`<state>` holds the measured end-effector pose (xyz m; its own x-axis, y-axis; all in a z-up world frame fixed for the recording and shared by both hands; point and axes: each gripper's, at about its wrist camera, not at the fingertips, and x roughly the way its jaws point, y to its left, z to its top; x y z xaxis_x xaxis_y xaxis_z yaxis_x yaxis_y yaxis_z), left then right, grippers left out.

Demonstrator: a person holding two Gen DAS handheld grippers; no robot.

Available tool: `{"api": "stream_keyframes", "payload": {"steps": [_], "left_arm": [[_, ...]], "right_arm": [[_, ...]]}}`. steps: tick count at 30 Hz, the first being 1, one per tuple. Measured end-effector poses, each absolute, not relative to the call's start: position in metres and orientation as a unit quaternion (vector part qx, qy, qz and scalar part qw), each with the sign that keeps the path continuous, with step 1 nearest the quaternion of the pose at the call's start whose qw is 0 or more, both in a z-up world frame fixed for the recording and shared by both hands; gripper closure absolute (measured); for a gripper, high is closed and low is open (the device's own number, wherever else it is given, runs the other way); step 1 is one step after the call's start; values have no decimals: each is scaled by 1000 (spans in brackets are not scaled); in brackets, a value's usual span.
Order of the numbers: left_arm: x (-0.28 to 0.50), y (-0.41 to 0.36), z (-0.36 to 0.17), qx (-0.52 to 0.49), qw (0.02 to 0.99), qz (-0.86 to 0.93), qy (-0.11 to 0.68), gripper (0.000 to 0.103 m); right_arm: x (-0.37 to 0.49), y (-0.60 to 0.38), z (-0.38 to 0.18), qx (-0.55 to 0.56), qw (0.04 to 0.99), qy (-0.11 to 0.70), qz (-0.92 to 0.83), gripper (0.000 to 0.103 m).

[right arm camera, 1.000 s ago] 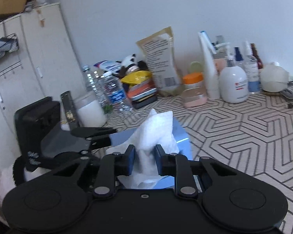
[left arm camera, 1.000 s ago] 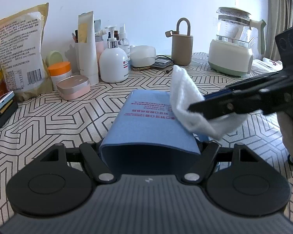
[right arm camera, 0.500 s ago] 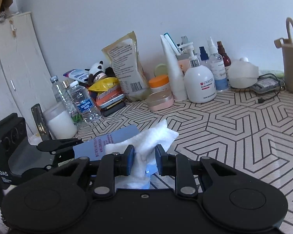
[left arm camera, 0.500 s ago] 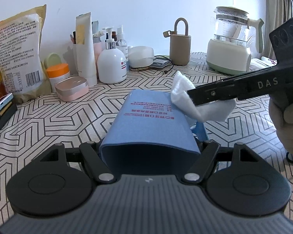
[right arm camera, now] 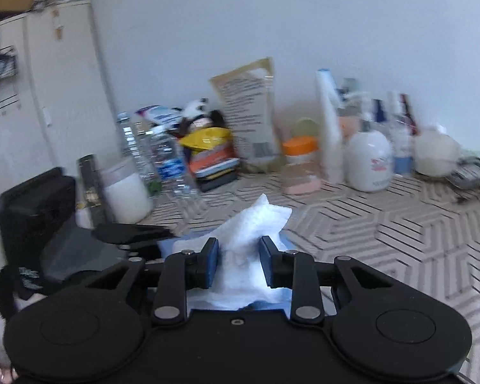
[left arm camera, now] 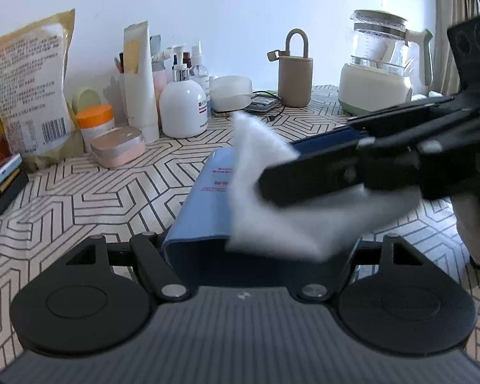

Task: Clean container
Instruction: 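Sweep the wipe across the container's rim and wall with the right tool, then wipe the container's outer wall again with the right tool's wipe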

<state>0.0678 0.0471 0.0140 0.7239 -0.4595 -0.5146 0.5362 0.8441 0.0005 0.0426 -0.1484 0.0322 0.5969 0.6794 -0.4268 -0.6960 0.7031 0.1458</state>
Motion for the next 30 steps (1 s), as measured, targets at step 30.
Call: {"api": "stream_keyframes", "payload": {"steps": [30], "left_arm": [[76,54,13,51,917,-291,267,29]], "right_arm": [[67,-163,33,-16,914,245,322,69]]}}
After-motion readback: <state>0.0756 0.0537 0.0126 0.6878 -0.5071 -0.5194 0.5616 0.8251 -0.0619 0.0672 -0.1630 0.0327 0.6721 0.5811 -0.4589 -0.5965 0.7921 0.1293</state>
